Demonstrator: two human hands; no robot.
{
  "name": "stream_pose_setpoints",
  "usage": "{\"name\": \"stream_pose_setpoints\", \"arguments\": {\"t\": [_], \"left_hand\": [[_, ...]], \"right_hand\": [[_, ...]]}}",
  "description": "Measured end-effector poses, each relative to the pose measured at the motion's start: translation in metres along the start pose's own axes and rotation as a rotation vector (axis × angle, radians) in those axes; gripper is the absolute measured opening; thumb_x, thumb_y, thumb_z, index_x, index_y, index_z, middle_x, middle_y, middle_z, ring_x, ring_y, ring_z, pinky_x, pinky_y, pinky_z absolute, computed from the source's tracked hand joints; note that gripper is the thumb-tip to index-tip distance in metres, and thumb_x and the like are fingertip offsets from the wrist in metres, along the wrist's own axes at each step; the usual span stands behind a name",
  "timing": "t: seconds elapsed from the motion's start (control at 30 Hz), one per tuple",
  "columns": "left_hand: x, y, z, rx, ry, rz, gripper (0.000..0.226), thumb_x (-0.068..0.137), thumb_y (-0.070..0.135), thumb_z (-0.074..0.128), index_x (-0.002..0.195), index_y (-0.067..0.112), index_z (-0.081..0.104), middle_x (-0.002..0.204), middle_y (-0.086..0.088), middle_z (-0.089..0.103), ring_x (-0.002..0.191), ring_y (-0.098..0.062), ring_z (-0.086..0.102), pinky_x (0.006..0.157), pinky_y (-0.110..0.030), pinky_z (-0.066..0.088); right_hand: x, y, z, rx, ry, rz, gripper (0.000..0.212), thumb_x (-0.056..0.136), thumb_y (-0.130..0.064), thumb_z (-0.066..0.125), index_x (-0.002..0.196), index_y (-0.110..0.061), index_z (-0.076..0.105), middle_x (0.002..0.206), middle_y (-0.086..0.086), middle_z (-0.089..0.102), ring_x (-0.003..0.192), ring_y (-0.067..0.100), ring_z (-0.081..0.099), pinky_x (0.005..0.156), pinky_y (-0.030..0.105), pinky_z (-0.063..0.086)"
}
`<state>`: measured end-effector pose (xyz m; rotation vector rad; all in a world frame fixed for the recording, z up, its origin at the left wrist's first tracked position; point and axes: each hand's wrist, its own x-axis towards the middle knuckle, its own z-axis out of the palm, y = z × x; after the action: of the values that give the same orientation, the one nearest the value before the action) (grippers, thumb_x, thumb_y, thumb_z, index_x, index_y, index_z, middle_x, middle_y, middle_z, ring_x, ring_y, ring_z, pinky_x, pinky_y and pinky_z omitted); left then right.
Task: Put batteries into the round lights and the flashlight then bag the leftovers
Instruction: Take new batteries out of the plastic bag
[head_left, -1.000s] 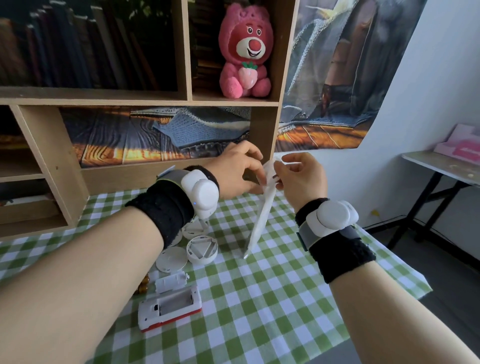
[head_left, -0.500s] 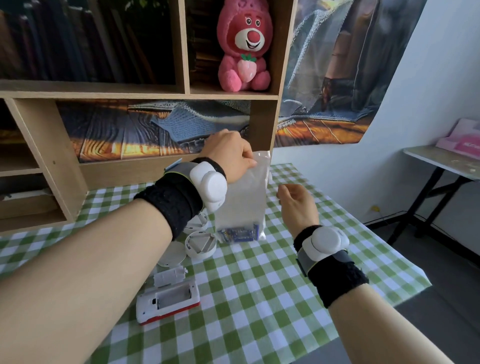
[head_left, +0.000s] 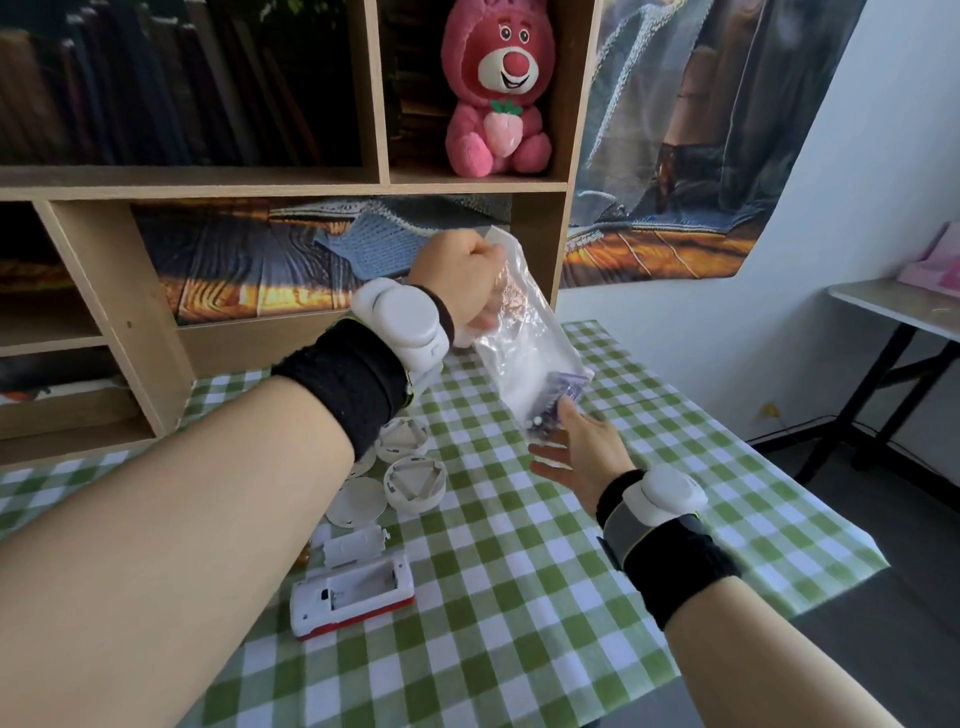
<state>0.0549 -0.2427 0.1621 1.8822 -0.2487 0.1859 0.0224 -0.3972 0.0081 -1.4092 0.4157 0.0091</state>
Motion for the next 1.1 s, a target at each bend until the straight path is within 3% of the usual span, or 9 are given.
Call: {"name": "stream_pose_setpoints", "arguments": {"t": [0.13,0.27,0.33,0.43,0.5,0.63,0.77,0.87,1.1], "left_hand": [[-0.003,-0.004,-0.005,0.25,0.008,0.067,0.03,0.101,0.022,0.044,0.095,-0.003,0.059,0.092,-0.021,0.063,0.077,-0.029,0.059,0.076,-0.043,0.056],[-0.004,-0.014,-0.008,0.265,-0.019,0.043,0.033,0.099,0.026,0.044,0.098,-0.005,0.057,0.096,-0.023,0.065,0.077,-0.027,0.064,0.074,-0.048,0.058],[-0.005,-0.019,-0.007,0.202,-0.058,-0.013,0.031,0.099,0.027,0.042,0.1,-0.001,0.055,0.099,-0.018,0.07,0.081,-0.031,0.072,0.073,-0.056,0.059],[-0.004,-0.024,-0.002,0.115,-0.095,-0.119,0.027,0.102,0.026,0.038,0.109,0.005,0.053,0.104,-0.008,0.072,0.089,-0.024,0.073,0.077,-0.051,0.06],[-0.001,-0.031,0.001,0.084,-0.11,-0.144,0.024,0.102,0.028,0.038,0.104,0.011,0.054,0.111,-0.008,0.07,0.094,-0.023,0.072,0.081,-0.052,0.059],[0.0,-0.042,0.006,-0.067,-0.103,-0.206,0.02,0.102,0.024,0.038,0.09,0.023,0.053,0.112,-0.009,0.07,0.092,-0.018,0.072,0.086,-0.05,0.057],[0.002,-0.053,0.007,-0.27,-0.075,-0.33,0.023,0.101,0.008,0.038,0.083,0.015,0.051,0.108,-0.018,0.068,0.084,-0.027,0.07,0.084,-0.046,0.051],[-0.001,-0.064,0.005,-0.277,-0.104,-0.373,0.012,0.097,0.013,0.048,0.095,0.007,0.059,0.109,-0.018,0.072,0.092,-0.028,0.073,0.088,-0.047,0.056],[-0.01,-0.086,0.007,-0.343,-0.153,-0.345,0.024,0.101,0.021,0.052,0.116,0.004,0.062,0.115,-0.019,0.07,0.103,-0.029,0.071,0.09,-0.053,0.055]], "right_hand": [[-0.003,-0.001,0.0,0.231,-0.003,0.043,0.033,0.102,-0.034,0.05,0.113,-0.005,0.062,0.102,0.014,0.066,0.091,0.03,0.068,0.07,0.043,0.06],[0.001,-0.002,-0.005,0.285,0.091,-0.002,0.025,0.105,-0.023,0.044,0.11,-0.006,0.061,0.087,0.011,0.069,0.072,0.027,0.068,0.081,0.049,0.059],[0.003,-0.001,-0.008,0.289,0.112,-0.017,0.025,0.105,-0.024,0.041,0.114,-0.009,0.06,0.091,0.01,0.069,0.071,0.026,0.069,0.083,0.051,0.058],[0.002,-0.001,-0.015,0.244,0.144,-0.035,0.024,0.106,-0.026,0.039,0.116,-0.014,0.058,0.107,0.009,0.066,0.083,0.028,0.071,0.073,0.049,0.061],[0.003,-0.001,-0.022,0.186,0.176,-0.053,0.022,0.106,-0.027,0.04,0.107,-0.017,0.059,0.11,0.009,0.065,0.09,0.031,0.071,0.066,0.047,0.061],[0.006,-0.002,-0.028,0.13,0.225,-0.092,0.022,0.105,-0.027,0.042,0.108,-0.016,0.06,0.115,0.013,0.064,0.093,0.034,0.071,0.069,0.049,0.061],[0.008,-0.007,-0.035,0.053,0.268,-0.135,0.021,0.103,-0.024,0.045,0.094,-0.013,0.061,0.101,0.011,0.064,0.088,0.033,0.07,0.07,0.048,0.061],[0.011,-0.013,-0.041,-0.042,0.306,-0.197,0.023,0.103,-0.021,0.043,0.089,-0.011,0.059,0.09,0.009,0.061,0.079,0.029,0.069,0.068,0.046,0.062],[0.017,-0.016,-0.05,-0.028,0.296,-0.187,0.013,0.099,-0.018,0.047,0.09,-0.014,0.055,0.102,0.015,0.068,0.087,0.029,0.071,0.078,0.047,0.06]]}}
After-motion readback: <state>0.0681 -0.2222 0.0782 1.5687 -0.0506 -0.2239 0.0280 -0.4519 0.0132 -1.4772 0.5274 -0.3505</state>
